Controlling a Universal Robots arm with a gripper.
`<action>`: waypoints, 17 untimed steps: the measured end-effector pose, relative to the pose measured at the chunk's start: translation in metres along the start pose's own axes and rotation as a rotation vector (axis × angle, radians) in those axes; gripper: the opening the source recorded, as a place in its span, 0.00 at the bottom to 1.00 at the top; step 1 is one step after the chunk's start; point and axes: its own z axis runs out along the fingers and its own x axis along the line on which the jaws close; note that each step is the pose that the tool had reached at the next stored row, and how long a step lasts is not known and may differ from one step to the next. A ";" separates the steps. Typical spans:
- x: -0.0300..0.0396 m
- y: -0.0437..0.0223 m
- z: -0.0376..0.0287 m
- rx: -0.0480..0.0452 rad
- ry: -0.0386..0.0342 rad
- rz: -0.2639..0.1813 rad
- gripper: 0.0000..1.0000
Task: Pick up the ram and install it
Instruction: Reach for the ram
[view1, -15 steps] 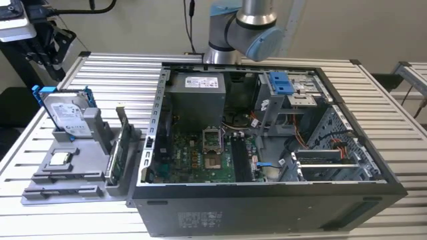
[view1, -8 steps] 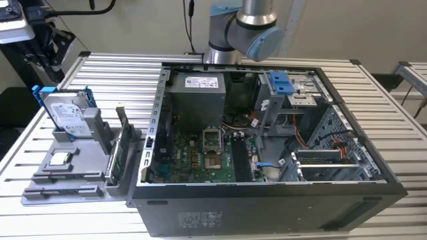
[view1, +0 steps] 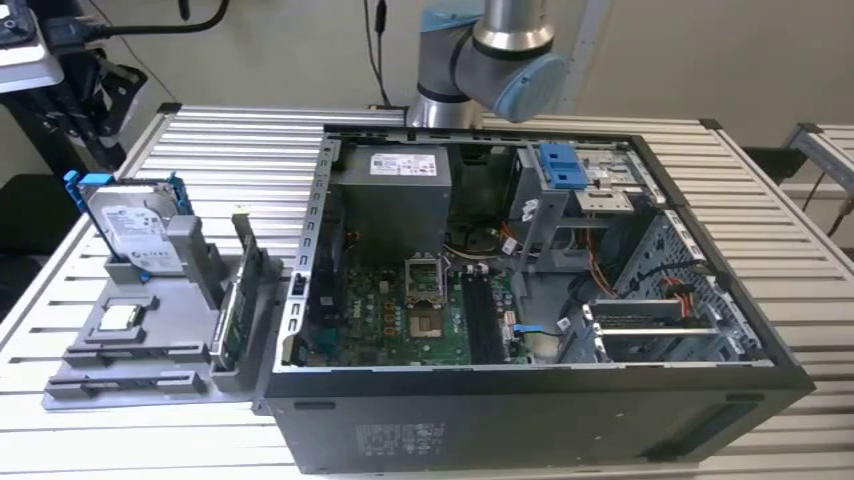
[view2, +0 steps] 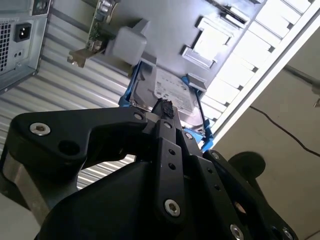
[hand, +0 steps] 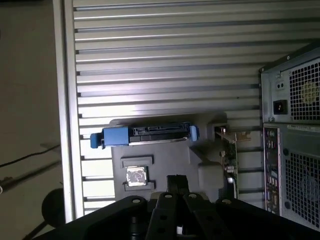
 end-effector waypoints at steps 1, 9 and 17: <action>-0.0001 -0.0010 0.0000 -0.0001 -0.0001 0.000 0.11; -0.0006 -0.0091 -0.0004 0.0000 -0.0001 0.000 0.11; -0.0012 -0.0180 -0.0009 0.0001 0.0000 0.000 0.11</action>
